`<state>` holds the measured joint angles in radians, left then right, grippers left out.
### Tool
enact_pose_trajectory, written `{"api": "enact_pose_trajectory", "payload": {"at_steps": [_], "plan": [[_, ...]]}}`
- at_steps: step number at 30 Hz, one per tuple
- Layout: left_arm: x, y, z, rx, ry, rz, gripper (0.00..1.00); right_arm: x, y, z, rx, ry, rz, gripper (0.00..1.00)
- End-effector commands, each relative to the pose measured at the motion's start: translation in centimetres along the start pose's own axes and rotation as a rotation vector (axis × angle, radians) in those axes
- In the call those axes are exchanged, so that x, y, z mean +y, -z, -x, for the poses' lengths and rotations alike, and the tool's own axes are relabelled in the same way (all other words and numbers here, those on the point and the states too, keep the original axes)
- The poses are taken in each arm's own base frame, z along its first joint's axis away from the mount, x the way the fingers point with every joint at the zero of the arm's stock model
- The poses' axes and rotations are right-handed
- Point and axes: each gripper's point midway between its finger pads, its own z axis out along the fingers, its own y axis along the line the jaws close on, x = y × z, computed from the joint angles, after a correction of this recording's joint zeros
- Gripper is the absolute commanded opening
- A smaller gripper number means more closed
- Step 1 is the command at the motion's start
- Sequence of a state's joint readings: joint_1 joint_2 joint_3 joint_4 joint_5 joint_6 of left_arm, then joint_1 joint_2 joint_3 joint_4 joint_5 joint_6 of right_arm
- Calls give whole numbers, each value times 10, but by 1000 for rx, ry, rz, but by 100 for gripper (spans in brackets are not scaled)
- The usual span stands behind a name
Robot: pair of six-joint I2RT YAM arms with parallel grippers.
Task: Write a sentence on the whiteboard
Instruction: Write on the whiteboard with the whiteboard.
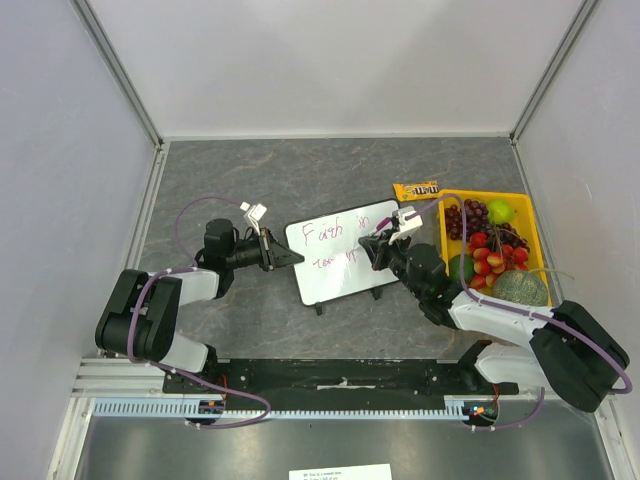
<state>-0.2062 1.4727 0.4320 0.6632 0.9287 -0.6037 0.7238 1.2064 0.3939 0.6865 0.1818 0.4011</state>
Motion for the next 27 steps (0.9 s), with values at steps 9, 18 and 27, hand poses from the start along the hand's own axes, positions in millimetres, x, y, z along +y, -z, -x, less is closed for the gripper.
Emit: {"api": "enact_pose_trajectory", "payload": {"at_steps": [9,18,27], "plan": [[26,2,-8,-3,-19,98,2,-6,-5,-10,60,-6,-43,0],[26,2,-8,-2,-20,95,2,-10,4,-21,88,-16,-55,0],[26,2,-8,-1,-19,96,2,-13,14,-29,111,-23,-56,0]]}}
